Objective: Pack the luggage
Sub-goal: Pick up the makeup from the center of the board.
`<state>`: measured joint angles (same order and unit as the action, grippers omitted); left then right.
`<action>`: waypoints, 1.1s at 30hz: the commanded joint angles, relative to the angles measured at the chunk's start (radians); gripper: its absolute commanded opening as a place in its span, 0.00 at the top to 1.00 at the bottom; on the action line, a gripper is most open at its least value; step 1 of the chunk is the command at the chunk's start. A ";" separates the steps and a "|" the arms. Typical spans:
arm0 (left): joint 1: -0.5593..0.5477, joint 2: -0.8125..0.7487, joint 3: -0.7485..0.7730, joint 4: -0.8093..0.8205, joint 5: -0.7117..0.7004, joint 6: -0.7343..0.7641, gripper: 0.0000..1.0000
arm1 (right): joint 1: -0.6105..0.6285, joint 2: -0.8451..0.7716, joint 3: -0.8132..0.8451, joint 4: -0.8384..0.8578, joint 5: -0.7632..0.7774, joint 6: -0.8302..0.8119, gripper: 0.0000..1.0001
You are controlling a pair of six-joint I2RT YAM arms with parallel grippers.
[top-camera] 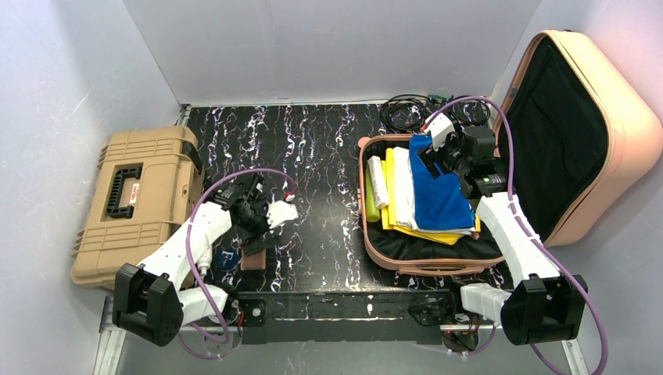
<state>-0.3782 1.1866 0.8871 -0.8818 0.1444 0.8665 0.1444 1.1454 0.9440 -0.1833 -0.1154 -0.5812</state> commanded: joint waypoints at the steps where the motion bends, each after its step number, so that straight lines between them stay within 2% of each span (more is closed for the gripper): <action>1: 0.013 -0.037 -0.104 -0.018 0.022 0.128 0.02 | 0.003 -0.024 0.018 0.008 -0.014 0.001 0.20; 12: 0.016 -0.089 -0.285 0.051 0.060 0.263 0.02 | 0.003 -0.027 0.014 0.010 -0.013 0.001 0.20; 19: 0.015 -0.103 -0.387 0.212 -0.032 0.263 0.02 | 0.001 -0.032 0.015 0.011 -0.010 0.004 0.19; 23: 0.016 -0.100 -0.413 0.264 -0.039 0.253 0.02 | -0.002 -0.034 0.015 0.011 -0.013 0.006 0.19; 26: 0.016 -0.096 -0.422 0.268 -0.035 0.247 0.07 | -0.003 -0.035 0.015 0.013 -0.015 0.005 0.17; 29: 0.014 -0.097 -0.423 0.266 -0.033 0.246 0.16 | -0.004 -0.036 0.013 0.013 -0.016 0.006 0.15; 33: 0.014 -0.087 -0.409 0.246 -0.022 0.246 0.33 | -0.006 -0.036 0.011 0.016 -0.016 0.006 0.02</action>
<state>-0.3683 1.0721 0.5247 -0.7208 0.1383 1.0889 0.1440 1.1358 0.9440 -0.1833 -0.1192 -0.5797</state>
